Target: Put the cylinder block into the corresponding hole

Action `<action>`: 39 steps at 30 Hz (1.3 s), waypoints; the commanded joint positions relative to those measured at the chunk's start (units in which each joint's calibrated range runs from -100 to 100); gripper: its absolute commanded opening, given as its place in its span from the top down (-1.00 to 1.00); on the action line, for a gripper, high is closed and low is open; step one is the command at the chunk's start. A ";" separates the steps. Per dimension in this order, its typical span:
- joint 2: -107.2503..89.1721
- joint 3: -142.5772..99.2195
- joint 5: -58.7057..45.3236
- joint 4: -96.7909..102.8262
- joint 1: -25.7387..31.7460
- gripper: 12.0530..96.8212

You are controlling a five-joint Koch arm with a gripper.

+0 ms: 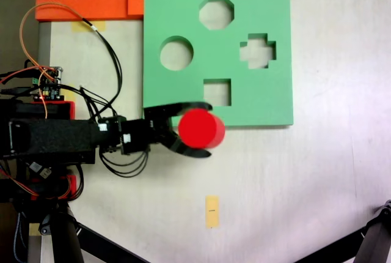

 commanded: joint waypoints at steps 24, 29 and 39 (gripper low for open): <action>14.05 0.60 -3.17 0.73 21.93 0.43; 24.66 5.19 -3.17 2.85 22.12 0.43; 33.74 7.48 -3.17 5.83 22.27 0.43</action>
